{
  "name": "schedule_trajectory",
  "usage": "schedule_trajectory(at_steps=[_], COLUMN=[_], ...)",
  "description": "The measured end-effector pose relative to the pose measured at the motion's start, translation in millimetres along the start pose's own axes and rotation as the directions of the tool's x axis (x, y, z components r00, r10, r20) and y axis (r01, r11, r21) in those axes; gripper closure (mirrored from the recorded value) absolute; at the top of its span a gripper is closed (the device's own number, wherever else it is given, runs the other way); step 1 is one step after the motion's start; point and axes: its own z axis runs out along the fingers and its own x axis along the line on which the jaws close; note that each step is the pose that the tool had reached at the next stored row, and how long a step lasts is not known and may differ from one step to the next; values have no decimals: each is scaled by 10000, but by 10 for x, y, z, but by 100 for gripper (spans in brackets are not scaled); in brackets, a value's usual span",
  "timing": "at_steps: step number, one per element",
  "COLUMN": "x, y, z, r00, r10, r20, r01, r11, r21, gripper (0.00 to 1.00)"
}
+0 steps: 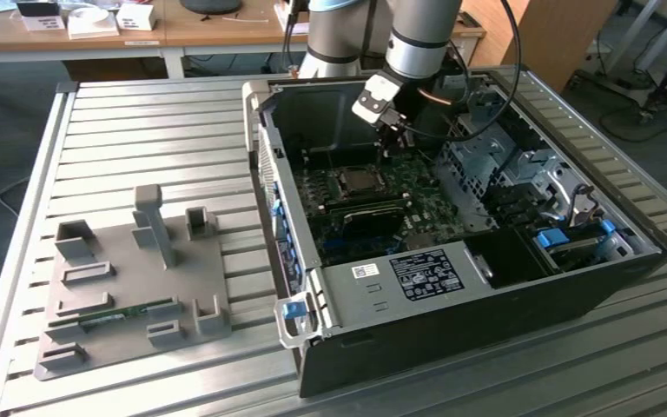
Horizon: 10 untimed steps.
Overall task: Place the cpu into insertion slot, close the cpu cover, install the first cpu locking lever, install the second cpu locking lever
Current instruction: 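Close the cpu cover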
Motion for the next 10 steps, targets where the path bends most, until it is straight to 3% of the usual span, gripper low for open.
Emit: schedule_trajectory(at_steps=[3,10], x=[-1,-3], y=[-46,-245], z=[5,14], r00=[10000,10000], r10=[0,1], r20=[-2,-2], r01=[0,-1], r11=[10000,10000], r21=[-1,-1], gripper=[89,89])
